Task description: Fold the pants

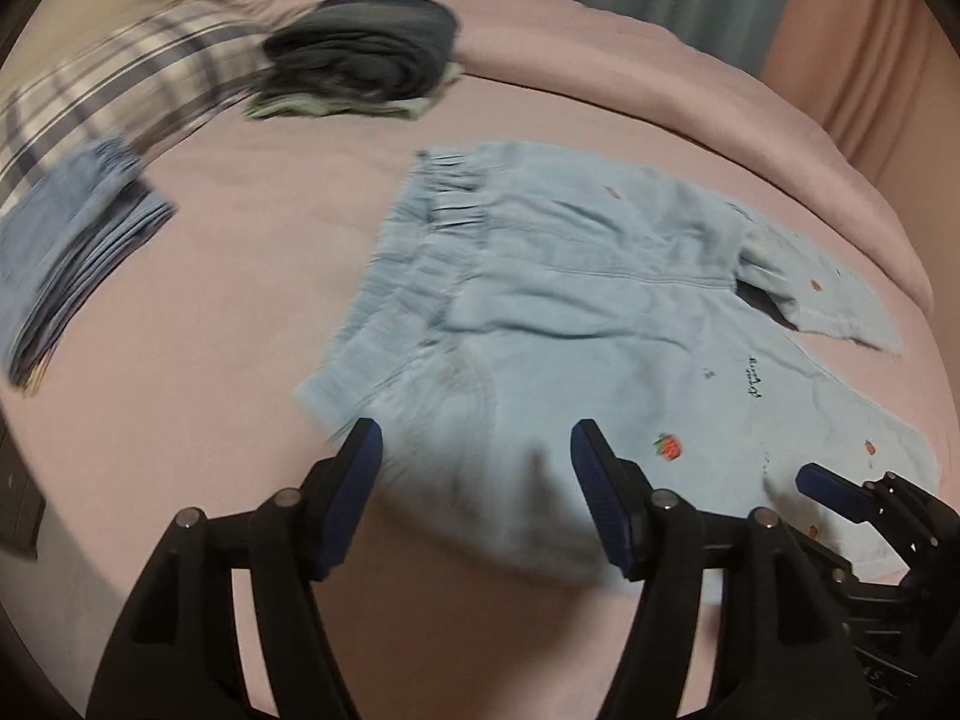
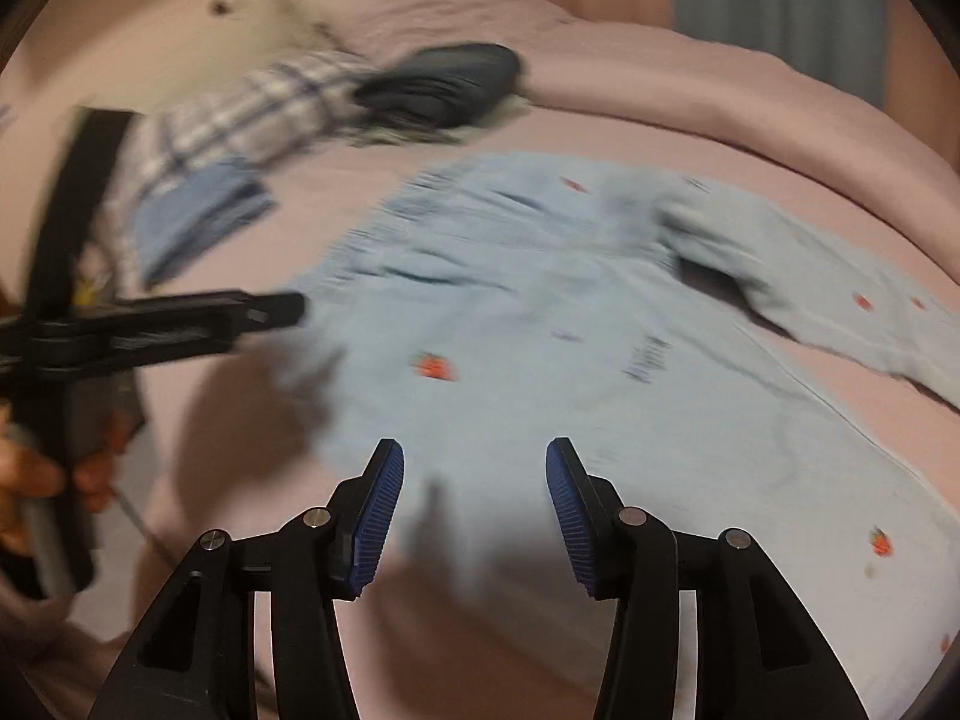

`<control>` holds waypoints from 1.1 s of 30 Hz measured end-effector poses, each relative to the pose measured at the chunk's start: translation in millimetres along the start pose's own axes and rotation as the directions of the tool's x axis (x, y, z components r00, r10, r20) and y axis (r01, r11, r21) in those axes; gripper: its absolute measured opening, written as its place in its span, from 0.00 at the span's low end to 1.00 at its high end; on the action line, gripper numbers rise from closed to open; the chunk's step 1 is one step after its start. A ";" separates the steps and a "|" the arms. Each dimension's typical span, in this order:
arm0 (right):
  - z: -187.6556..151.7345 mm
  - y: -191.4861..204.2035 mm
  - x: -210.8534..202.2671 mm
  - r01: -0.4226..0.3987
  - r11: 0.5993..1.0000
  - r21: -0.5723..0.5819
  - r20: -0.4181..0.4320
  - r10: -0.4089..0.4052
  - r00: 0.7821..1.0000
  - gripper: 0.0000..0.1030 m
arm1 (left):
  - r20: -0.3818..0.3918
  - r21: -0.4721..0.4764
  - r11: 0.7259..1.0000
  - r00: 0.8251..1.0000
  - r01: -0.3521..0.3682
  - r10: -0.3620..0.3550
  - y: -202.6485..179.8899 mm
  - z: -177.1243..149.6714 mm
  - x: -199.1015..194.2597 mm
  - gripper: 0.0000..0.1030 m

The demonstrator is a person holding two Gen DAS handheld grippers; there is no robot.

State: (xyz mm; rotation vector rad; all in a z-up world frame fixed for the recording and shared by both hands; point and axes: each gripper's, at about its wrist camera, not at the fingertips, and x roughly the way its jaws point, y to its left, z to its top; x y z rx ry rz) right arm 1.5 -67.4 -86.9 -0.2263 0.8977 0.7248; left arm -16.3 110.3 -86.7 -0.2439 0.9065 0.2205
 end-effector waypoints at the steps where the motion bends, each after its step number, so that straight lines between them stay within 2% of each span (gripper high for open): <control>1: -2.6 -4.2 4.7 0.019 1.000 0.011 -0.014 -0.019 1.000 0.48 | -0.003 0.036 0.999 1.000 -0.014 0.014 -5.9 0.2 8.7 0.63; 2: -6.2 -6.6 10.1 0.036 0.999 0.013 -0.037 -0.036 0.999 0.48 | -0.030 0.077 0.996 0.999 -0.035 0.037 -11.2 -1.6 19.9 0.63; 4: -15.6 -7.1 23.6 0.052 0.999 0.004 -0.107 -0.051 0.993 0.48 | -0.117 0.130 0.991 0.992 -0.030 0.045 -15.8 -11.2 40.2 0.63; 5: -22.4 -4.8 28.2 0.052 0.999 -0.006 -0.133 -0.052 0.990 0.48 | -0.106 0.162 0.986 0.993 -0.032 0.049 -17.0 -17.0 40.8 0.63; 7: -30.2 0.4 21.9 0.035 0.999 -0.038 -0.122 -0.039 0.992 0.49 | -0.095 0.215 0.976 0.995 -0.020 0.041 -17.6 -22.5 34.3 0.65; 10: -33.6 -7.1 13.2 -0.068 0.998 -0.010 -0.174 0.066 0.982 0.50 | -0.135 0.186 0.980 0.990 0.065 -0.040 -0.3 -24.9 28.4 0.65; 12: -29.3 -20.5 7.9 -0.109 0.994 0.028 -0.187 0.112 0.976 0.50 | -0.146 0.164 0.981 0.986 0.105 -0.081 6.5 -20.9 24.7 0.65; 14: -23.5 -34.2 3.7 -0.107 0.992 0.064 -0.171 0.117 0.978 0.50 | -0.154 0.138 0.981 0.982 0.134 -0.112 8.9 -9.8 22.0 0.65; 16: -11.7 -51.3 -3.4 -0.094 0.991 0.096 -0.127 0.106 0.986 0.52 | -0.126 0.146 0.981 0.986 0.124 -0.106 3.7 7.6 23.7 0.65; 20: 29.6 -85.5 -3.8 -0.053 0.992 0.118 -0.049 0.059 0.997 0.54 | -0.053 0.181 0.979 0.995 0.091 -0.083 -5.9 55.4 35.8 0.66; 22: 51.9 -98.1 0.1 -0.011 0.998 0.069 -0.021 0.012 1.000 0.54 | -0.015 0.210 0.976 0.998 0.060 -0.058 -10.6 84.6 48.0 0.67; 25: 94.2 -124.0 19.6 0.048 0.999 0.000 -0.006 -0.048 0.999 0.54 | -0.008 0.261 0.964 0.999 0.044 -0.044 -18.6 129.5 75.7 0.69; 28: 145.0 -158.8 49.4 0.081 0.997 -0.021 -0.007 -0.081 0.997 0.54 | -0.020 0.289 0.956 0.999 0.049 -0.046 -22.2 169.5 109.5 0.70; 31: 181.3 -189.1 77.7 0.120 0.992 -0.041 -0.004 -0.120 0.993 0.54 | -0.094 0.286 0.952 0.992 0.109 -0.085 -15.6 196.9 144.2 0.74; 33: 203.3 -207.2 104.4 0.128 0.990 -0.061 -0.044 -0.131 0.990 0.54 | -0.146 0.295 0.947 0.985 0.128 -0.088 -12.0 206.2 164.4 0.74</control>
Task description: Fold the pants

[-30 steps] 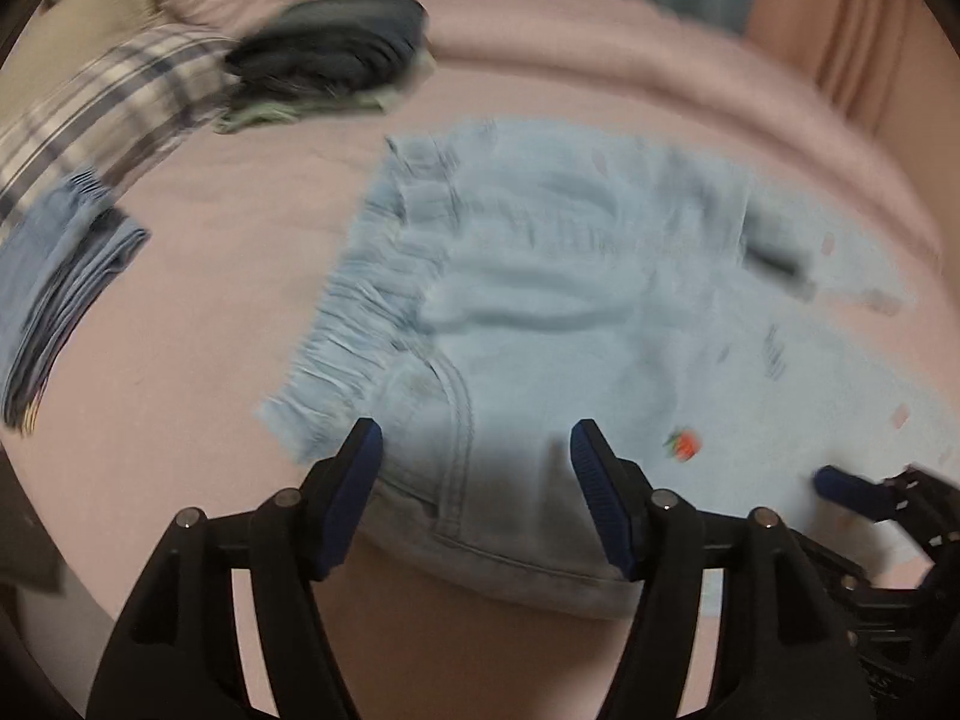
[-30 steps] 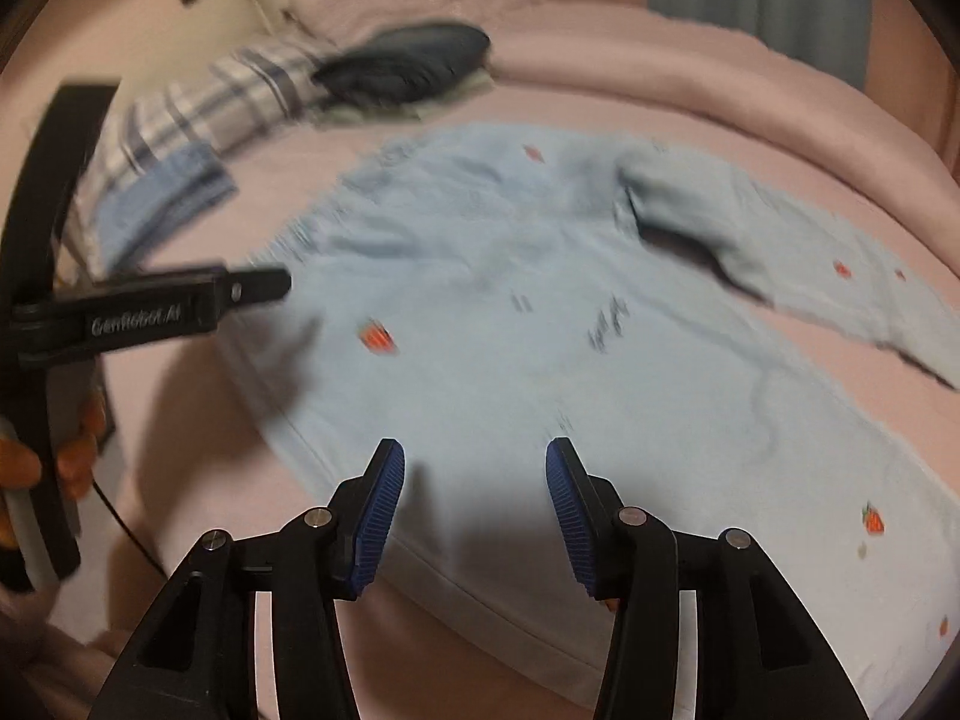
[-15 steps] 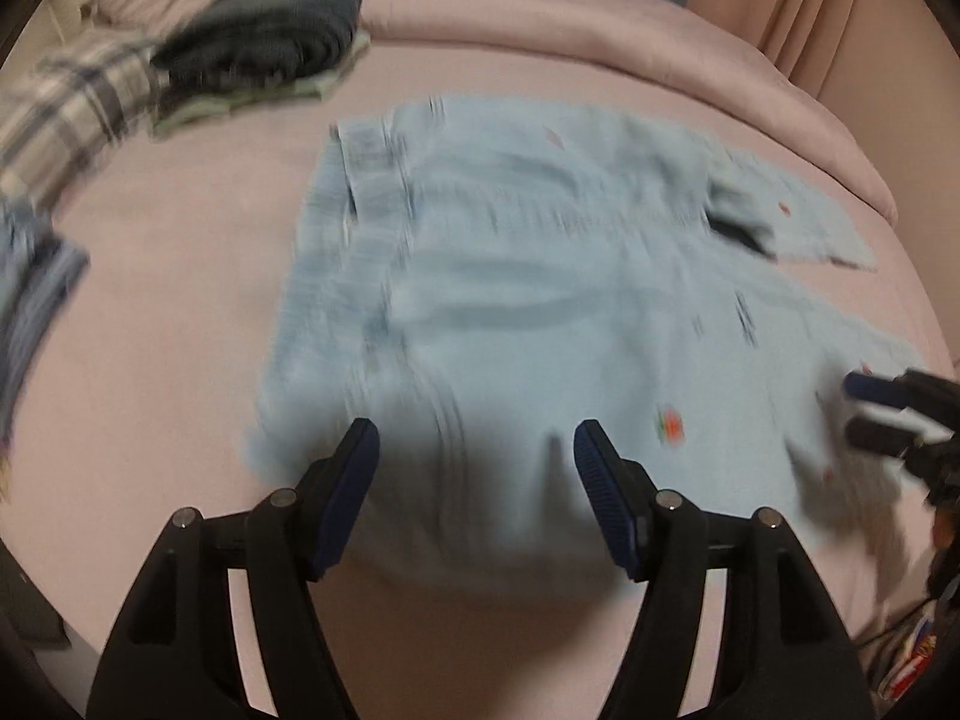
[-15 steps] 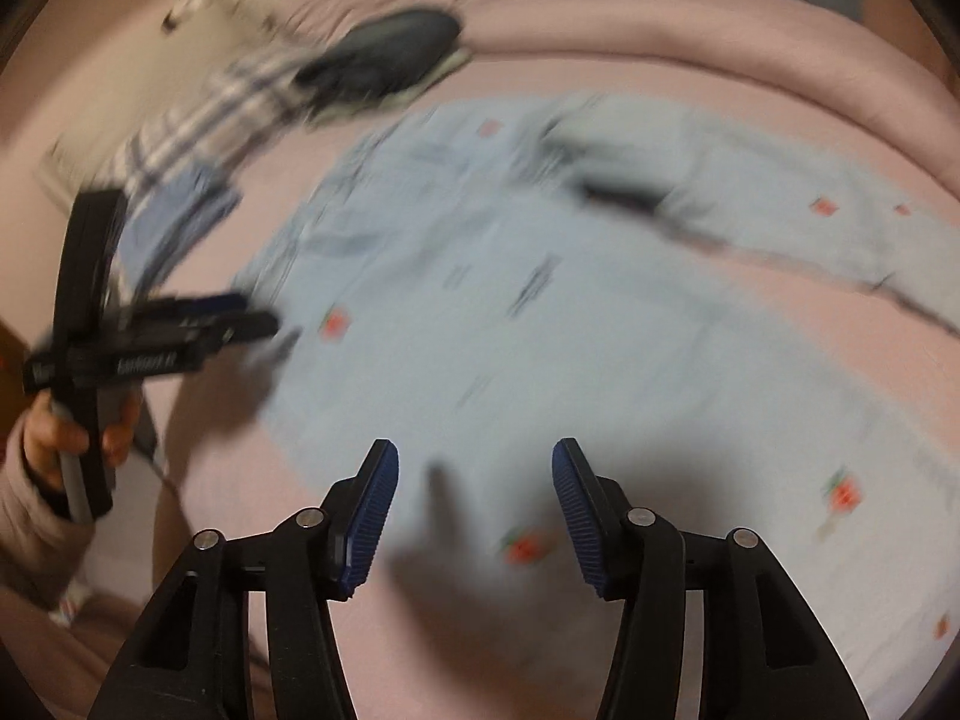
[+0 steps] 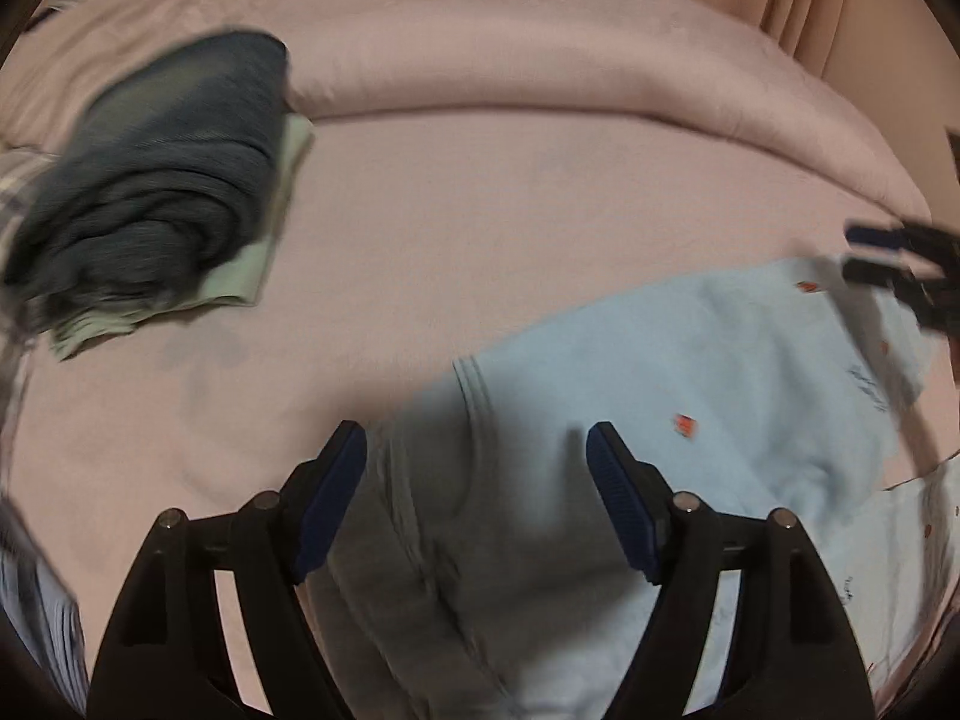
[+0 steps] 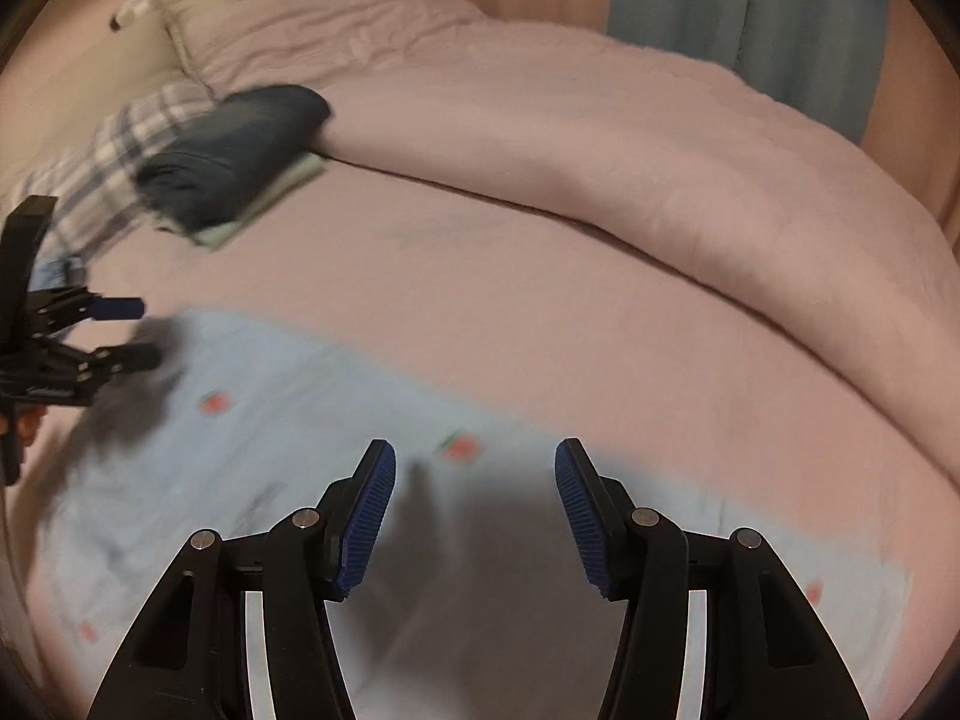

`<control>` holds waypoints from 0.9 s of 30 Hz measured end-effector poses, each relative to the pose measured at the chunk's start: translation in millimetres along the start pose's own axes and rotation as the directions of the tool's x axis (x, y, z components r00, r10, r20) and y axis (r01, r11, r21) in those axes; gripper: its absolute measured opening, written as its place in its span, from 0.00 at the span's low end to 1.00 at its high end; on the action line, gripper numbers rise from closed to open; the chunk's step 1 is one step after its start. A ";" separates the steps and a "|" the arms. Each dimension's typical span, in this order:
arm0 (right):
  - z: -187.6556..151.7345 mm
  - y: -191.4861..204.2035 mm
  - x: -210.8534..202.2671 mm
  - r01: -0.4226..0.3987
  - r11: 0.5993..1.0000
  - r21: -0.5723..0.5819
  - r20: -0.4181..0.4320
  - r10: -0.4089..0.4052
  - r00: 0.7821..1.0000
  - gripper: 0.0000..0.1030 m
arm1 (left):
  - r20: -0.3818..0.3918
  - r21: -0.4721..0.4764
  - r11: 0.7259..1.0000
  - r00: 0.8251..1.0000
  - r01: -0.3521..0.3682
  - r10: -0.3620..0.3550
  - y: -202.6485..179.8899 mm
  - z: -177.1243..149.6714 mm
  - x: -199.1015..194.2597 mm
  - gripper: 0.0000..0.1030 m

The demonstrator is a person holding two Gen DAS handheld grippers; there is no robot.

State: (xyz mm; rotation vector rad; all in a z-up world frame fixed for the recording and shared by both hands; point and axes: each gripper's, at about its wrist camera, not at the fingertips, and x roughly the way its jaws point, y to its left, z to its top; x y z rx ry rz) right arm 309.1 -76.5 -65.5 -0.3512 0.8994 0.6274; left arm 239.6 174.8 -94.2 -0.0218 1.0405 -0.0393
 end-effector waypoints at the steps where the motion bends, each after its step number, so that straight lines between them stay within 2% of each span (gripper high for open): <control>1: 4.5 -6.8 5.8 0.003 1.000 -0.008 -0.016 -0.003 1.000 0.54 | -0.020 0.005 1.000 1.000 0.008 -0.008 4.1 3.3 8.2 0.74; 2: 11.3 -10.1 16.9 0.002 1.000 -0.021 -0.036 -0.003 0.999 0.54 | -0.053 0.011 0.999 0.997 0.049 -0.048 7.8 5.5 16.7 0.74; 5: 18.7 -16.6 41.8 -0.091 0.994 -0.067 -0.113 0.083 0.990 0.54 | -0.128 0.021 0.988 0.981 0.151 -0.148 14.2 7.6 30.7 0.78; 7: 18.5 -12.0 60.7 -0.209 0.974 -0.091 -0.221 0.185 0.958 0.54 | -0.151 0.039 0.977 0.968 0.209 -0.201 17.9 8.1 32.0 0.80; 9: 11.5 -3.2 76.0 -0.238 0.960 -0.148 -0.312 0.183 0.932 0.56 | -0.169 0.071 0.972 0.963 0.226 -0.212 18.4 6.6 31.0 0.80; 11: 7.9 0.8 78.6 -0.255 0.953 -0.163 -0.327 0.192 0.925 0.59 | -0.178 0.099 0.973 0.966 0.208 -0.188 18.2 4.3 32.2 0.78; 12: 8.0 4.4 78.0 -0.251 0.953 -0.172 -0.337 0.183 0.924 0.58 | -0.172 0.118 0.974 0.970 0.191 -0.169 15.8 3.2 31.7 0.74; 13: 7.8 8.3 77.3 -0.245 0.953 -0.177 -0.348 0.172 0.922 0.57 | -0.158 0.136 0.976 0.977 0.168 -0.146 13.5 2.9 30.1 0.65; 14: 6.5 13.8 76.0 -0.237 0.951 -0.198 -0.357 0.155 0.921 0.50 | -0.141 0.138 0.980 0.982 0.143 -0.124 12.8 3.9 28.3 0.59; 15: 3.6 23.9 72.0 -0.218 0.944 -0.249 -0.355 0.120 0.927 0.38 | -0.121 0.131 0.984 0.987 0.120 -0.104 10.4 4.4 25.8 0.43; 16: 5.4 31.4 70.2 -0.203 0.940 -0.273 -0.348 0.100 0.932 0.32 | -0.100 0.115 0.989 0.991 0.097 -0.086 9.3 4.7 22.4 0.34; 18: 0.4 50.8 61.7 -0.162 0.923 -0.349 -0.324 0.044 0.945 0.13 | -0.071 0.111 0.992 0.996 0.061 -0.053 7.1 3.5 17.1 0.27; 21: -1.7 70.2 54.4 -0.095 0.895 -0.436 -0.291 -0.041 0.956 0.10 | -0.025 0.122 0.992 0.999 -0.029 0.032 5.3 2.9 9.0 0.16; 23: 6.7 69.4 52.0 -0.052 0.906 -0.421 -0.257 -0.064 0.964 0.10 | -0.049 0.094 0.996 0.999 -0.005 0.009 9.8 4.0 11.8 0.16; 25: 8.4 64.4 62.0 -0.077 0.933 -0.350 -0.305 -0.036 0.952 0.10 | -0.065 0.113 0.993 0.998 -0.019 0.027 6.7 3.7 17.3 0.20; 27: 0.7 75.3 71.1 -0.064 0.916 -0.396 -0.319 -0.072 0.945 0.10 | -0.059 0.138 0.990 0.997 -0.031 0.039 -1.8 3.8 14.8 0.19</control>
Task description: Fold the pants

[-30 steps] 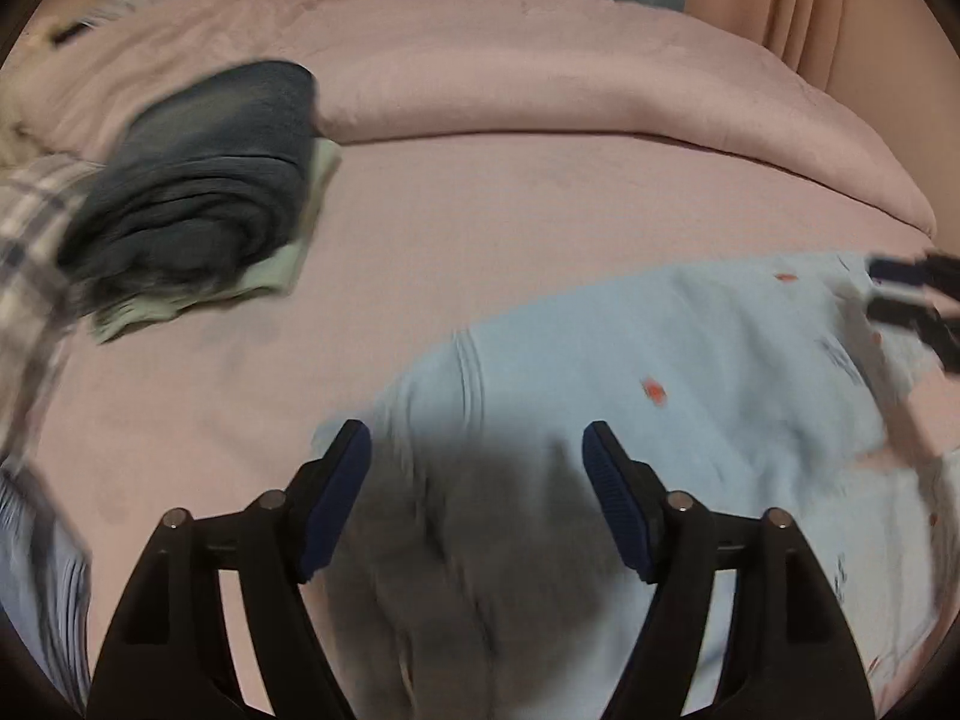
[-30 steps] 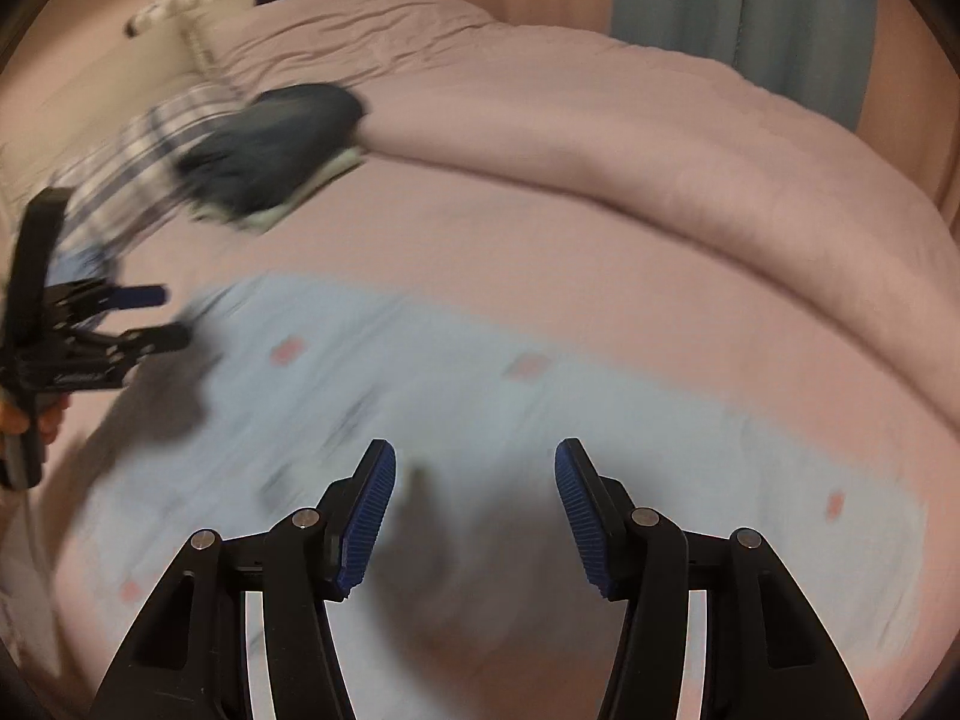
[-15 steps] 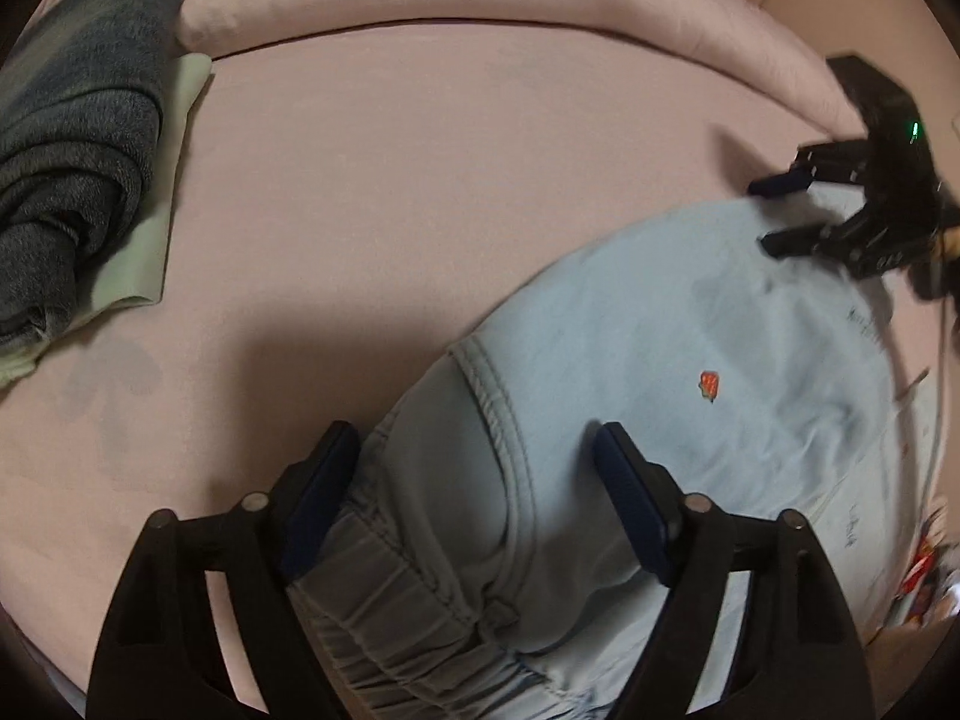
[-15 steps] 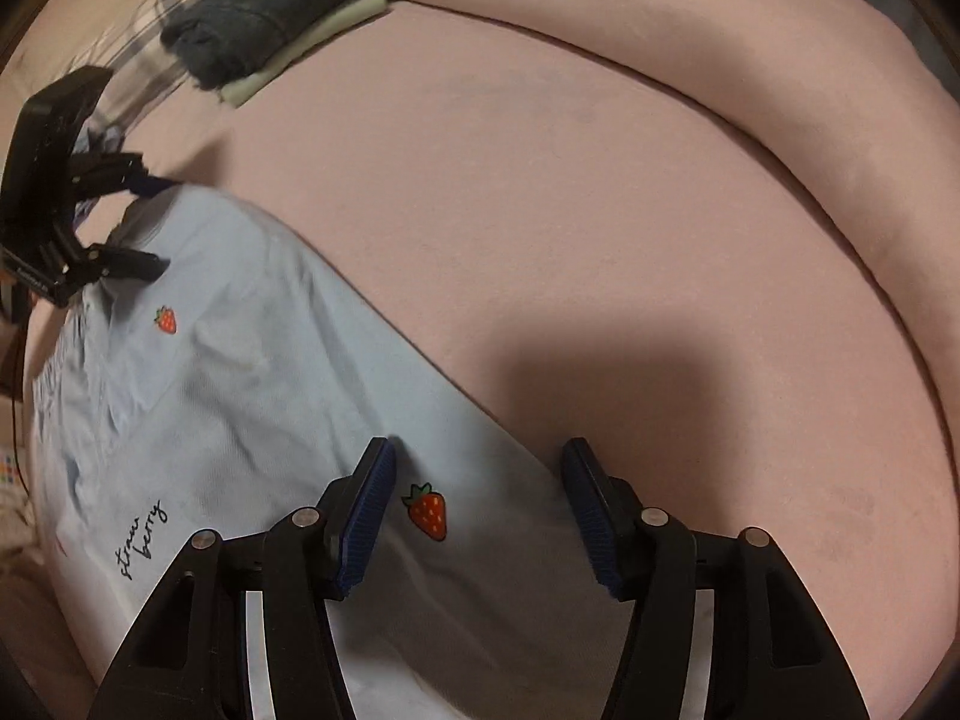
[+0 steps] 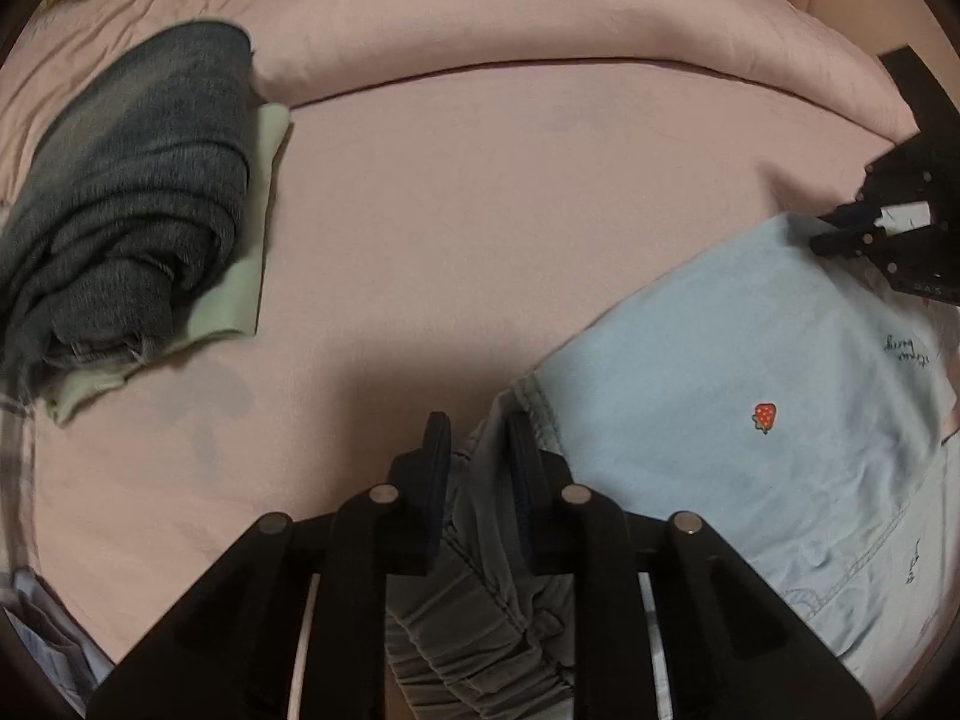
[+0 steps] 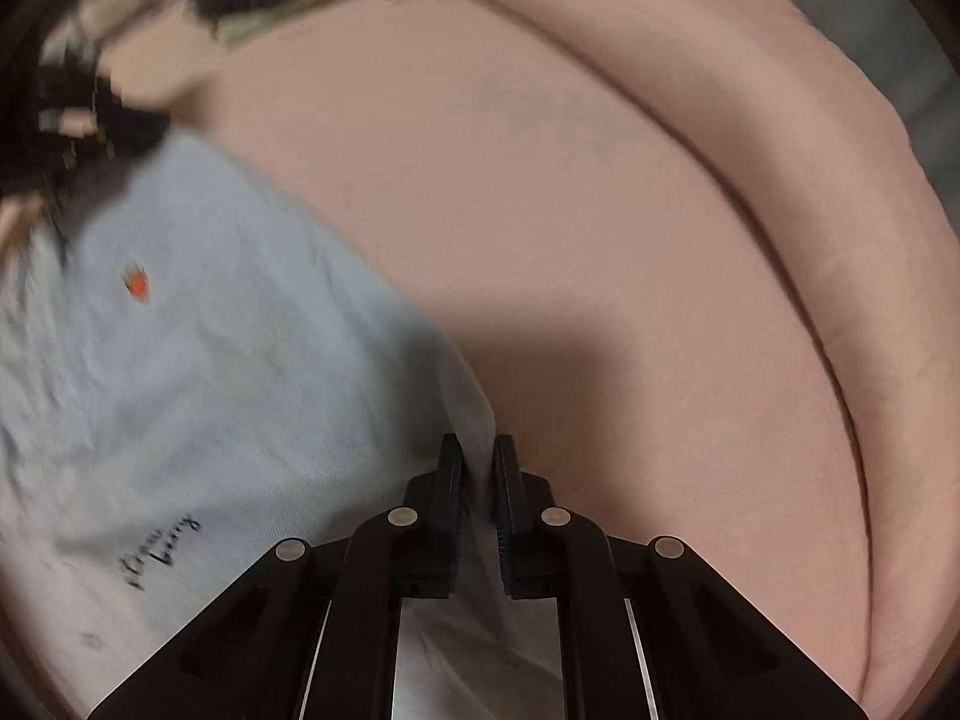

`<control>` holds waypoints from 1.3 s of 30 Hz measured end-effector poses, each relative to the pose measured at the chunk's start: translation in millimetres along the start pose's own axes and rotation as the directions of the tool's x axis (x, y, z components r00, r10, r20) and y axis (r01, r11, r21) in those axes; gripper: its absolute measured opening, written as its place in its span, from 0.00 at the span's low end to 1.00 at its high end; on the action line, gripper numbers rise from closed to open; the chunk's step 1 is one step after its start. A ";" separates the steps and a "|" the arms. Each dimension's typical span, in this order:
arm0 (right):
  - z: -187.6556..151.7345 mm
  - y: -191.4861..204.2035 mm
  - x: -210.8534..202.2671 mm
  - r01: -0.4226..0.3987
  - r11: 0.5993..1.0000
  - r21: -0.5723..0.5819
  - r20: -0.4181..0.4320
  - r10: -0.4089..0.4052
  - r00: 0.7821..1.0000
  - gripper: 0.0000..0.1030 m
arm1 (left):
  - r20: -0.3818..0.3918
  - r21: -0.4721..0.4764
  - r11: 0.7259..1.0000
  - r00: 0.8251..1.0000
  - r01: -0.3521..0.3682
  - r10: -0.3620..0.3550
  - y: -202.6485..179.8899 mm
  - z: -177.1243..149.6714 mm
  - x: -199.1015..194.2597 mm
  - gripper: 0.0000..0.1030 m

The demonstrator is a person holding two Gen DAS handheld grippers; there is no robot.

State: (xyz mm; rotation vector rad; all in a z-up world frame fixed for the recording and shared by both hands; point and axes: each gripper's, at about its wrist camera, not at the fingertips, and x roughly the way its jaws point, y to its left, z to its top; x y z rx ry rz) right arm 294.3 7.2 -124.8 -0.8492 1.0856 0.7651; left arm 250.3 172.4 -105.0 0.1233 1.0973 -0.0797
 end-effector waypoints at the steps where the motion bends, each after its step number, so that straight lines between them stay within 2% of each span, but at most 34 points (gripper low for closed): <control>1: 2.2 6.3 -0.6 0.015 1.000 -0.013 0.002 -0.015 1.000 0.10 | 0.005 0.004 1.000 1.000 0.005 -0.006 -3.2 0.5 -3.1 0.25; 2: 3.6 7.4 -4.3 0.012 1.000 -0.006 -0.001 -0.012 1.000 0.10 | 0.009 0.001 1.000 1.000 0.025 -0.025 -3.6 0.5 -6.6 0.31; 3: 4.3 6.0 -8.6 0.004 1.000 0.001 0.001 -0.004 1.000 0.12 | 0.009 -0.007 0.999 0.999 0.042 -0.042 -4.5 1.2 -9.2 0.54; 4: 6.1 5.8 -13.1 -0.008 1.000 0.009 0.006 0.008 1.000 0.14 | 0.015 -0.021 0.999 0.999 0.043 -0.043 5.9 -2.6 -13.0 0.71; 6: 7.5 0.1 -19.2 -0.024 0.999 0.041 0.011 0.023 1.000 0.35 | 0.019 -0.031 0.999 0.999 0.045 -0.044 19.1 -5.5 -14.4 0.74; 8: 3.9 -4.5 -17.6 -0.048 0.996 0.071 0.002 0.048 0.999 0.47 | -0.028 -0.063 0.993 0.994 0.099 -0.101 25.2 -7.1 -6.0 0.74; 10: -0.2 -7.5 -5.0 -0.084 0.992 0.099 -0.031 0.088 0.996 0.48 | -0.055 -0.082 0.988 0.989 0.132 -0.137 28.3 -10.3 -0.1 0.70; 11: -1.0 -6.4 1.9 -0.099 0.988 0.119 -0.043 0.105 0.994 0.52 | -0.060 -0.077 0.988 0.989 0.134 -0.139 27.7 -11.1 1.9 0.69; 12: -2.5 -6.8 4.2 -0.112 0.983 0.144 -0.023 0.117 0.993 0.56 | -0.061 -0.067 0.990 0.990 0.126 -0.130 23.2 -13.0 -0.3 0.67; 14: -6.3 -6.7 3.2 -0.135 0.976 0.172 0.011 0.135 0.991 0.56 | -0.065 -0.043 0.992 0.990 0.119 -0.121 15.2 -12.1 -0.9 0.56; 15: -8.5 -3.8 1.9 -0.134 0.975 0.177 0.022 0.132 0.991 0.56 | -0.068 -0.026 0.992 0.990 0.121 -0.123 10.2 -9.8 -1.0 0.44; 17: -12.6 1.8 -0.7 -0.119 0.977 0.175 0.024 0.117 0.993 0.54 | -0.072 0.014 0.997 0.995 0.076 -0.075 -3.5 -8.7 -3.6 0.39; 19: -21.5 5.6 -5.2 -0.112 0.977 0.179 0.025 0.109 0.994 0.38 | -0.066 0.052 0.998 0.998 0.026 -0.023 -17.1 -9.3 -7.5 0.29; 20: -22.5 14.7 -9.7 -0.108 0.980 0.166 0.026 0.105 0.994 0.25 | -0.060 0.071 0.997 0.998 0.000 0.004 -23.6 -10.1 -10.2 0.27; 21: -27.2 24.0 -14.8 -0.079 0.987 0.140 0.022 0.077 0.997 0.16 | -0.049 0.098 0.994 0.998 -0.043 0.048 -31.8 -11.6 -14.2 0.24; 22: -26.6 30.9 -20.8 -0.044 0.992 0.117 0.013 0.043 0.999 0.12 | -0.041 0.108 0.992 0.997 -0.065 0.070 -35.7 -12.2 -17.0 0.19; 26: -31.9 62.4 -43.4 0.051 0.994 0.101 0.023 -0.054 0.998 0.07 | 0.006 0.078 0.992 0.995 -0.095 0.095 -41.2 -15.0 -42.7 0.15; 32: -54.3 91.6 -117.8 0.130 0.981 0.145 0.139 -0.151 0.979 0.07 | 0.105 0.079 0.989 0.987 -0.126 0.118 -58.9 -23.7 -89.9 0.15; 36: -82.7 117.3 -164.2 0.192 0.971 0.143 0.224 -0.221 0.949 0.07 | 0.177 0.093 0.985 0.976 -0.145 0.127 -63.7 -41.9 -123.9 0.15; 37: -76.4 100.2 -163.5 0.197 0.970 0.141 0.241 -0.227 0.944 0.07 | 0.197 0.095 0.984 0.972 -0.149 0.128 -63.6 -44.9 -130.6 0.15; 39: -91.7 102.2 -182.3 0.206 0.966 0.154 0.282 -0.243 0.928 0.07 | 0.237 0.095 0.983 0.962 -0.158 0.131 -68.3 -57.6 -147.1 0.15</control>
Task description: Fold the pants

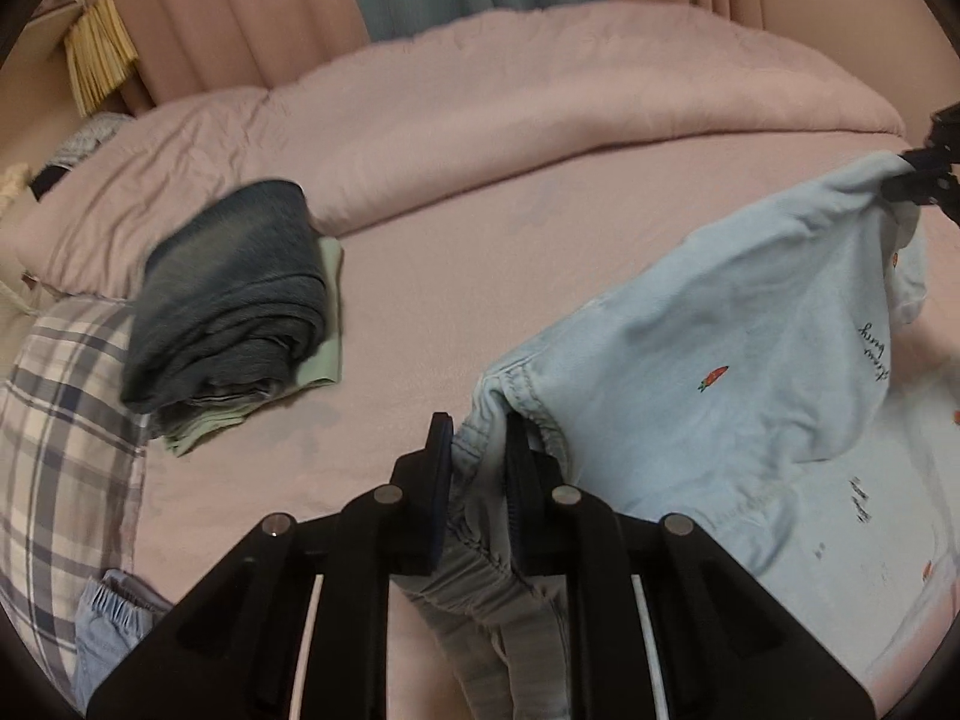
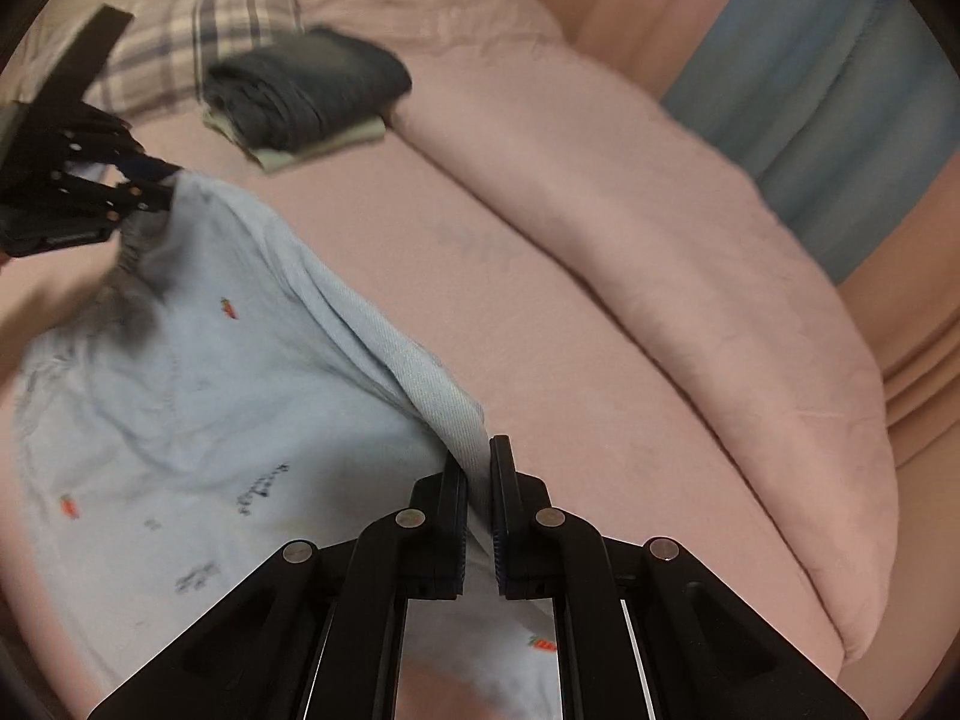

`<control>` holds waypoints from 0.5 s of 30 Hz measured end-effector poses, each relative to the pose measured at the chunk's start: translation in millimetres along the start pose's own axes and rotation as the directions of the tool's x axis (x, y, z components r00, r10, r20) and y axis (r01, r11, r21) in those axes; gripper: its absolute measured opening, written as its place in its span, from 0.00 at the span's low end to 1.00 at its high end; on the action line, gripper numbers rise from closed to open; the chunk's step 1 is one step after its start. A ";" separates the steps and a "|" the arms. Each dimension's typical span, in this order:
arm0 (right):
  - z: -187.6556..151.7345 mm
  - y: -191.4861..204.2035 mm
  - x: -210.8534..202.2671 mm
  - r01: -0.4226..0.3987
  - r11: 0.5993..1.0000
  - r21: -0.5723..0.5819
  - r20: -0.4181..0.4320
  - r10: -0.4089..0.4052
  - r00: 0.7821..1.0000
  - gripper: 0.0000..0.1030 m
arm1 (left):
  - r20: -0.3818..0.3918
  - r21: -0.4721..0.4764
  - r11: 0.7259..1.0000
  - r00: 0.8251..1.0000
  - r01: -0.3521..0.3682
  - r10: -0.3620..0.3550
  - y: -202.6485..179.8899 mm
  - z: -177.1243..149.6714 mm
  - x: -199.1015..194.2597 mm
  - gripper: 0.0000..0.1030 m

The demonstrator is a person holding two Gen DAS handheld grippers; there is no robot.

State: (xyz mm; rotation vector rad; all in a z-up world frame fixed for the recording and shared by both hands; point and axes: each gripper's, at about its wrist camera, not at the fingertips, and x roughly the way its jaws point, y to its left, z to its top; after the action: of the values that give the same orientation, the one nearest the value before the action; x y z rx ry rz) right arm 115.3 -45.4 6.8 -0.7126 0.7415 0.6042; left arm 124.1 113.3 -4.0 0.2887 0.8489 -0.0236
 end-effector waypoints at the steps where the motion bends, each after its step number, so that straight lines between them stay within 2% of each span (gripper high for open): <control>1: -4.3 0.3 -9.8 0.004 1.000 -0.005 0.019 -0.003 1.000 0.07 | 0.011 0.000 1.000 1.000 0.001 -0.001 7.1 1.3 5.3 0.15; 3: -24.3 17.4 -37.9 0.019 0.999 -0.028 0.048 -0.018 0.999 0.07 | 0.039 0.009 1.000 0.999 -0.009 0.009 2.5 -9.3 -11.3 0.15; 4: -32.3 7.1 -45.2 0.017 0.999 -0.042 0.056 -0.015 0.998 0.07 | 0.051 0.022 1.000 0.999 -0.018 0.017 -1.6 -17.5 -19.9 0.15; 6: -41.1 25.9 -53.6 0.019 0.997 -0.072 0.064 -0.014 0.998 0.07 | 0.073 0.049 0.998 0.997 -0.027 0.023 -10.4 -37.4 -35.0 0.15; 9: -73.5 55.3 -74.0 -0.021 0.993 -0.114 0.056 0.027 0.998 0.07 | 0.076 0.055 0.998 0.997 -0.027 0.023 -15.3 -66.7 -42.7 0.15; 11: -88.9 67.7 -74.8 -0.049 0.989 -0.139 0.034 0.054 0.998 0.07 | 0.067 0.060 0.997 0.997 -0.043 0.039 -21.8 -90.8 -44.7 0.15; 15: -128.9 115.7 -57.3 -0.141 0.974 -0.179 -0.054 0.133 0.990 0.07 | -0.018 0.050 0.998 1.000 -0.025 0.026 -36.5 -137.1 -29.1 0.15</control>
State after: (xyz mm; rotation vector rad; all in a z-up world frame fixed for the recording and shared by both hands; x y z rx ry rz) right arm -50.2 -85.2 -58.9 -0.8495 0.7846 0.7926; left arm -1.1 111.3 -76.8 0.3465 0.8637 -0.0184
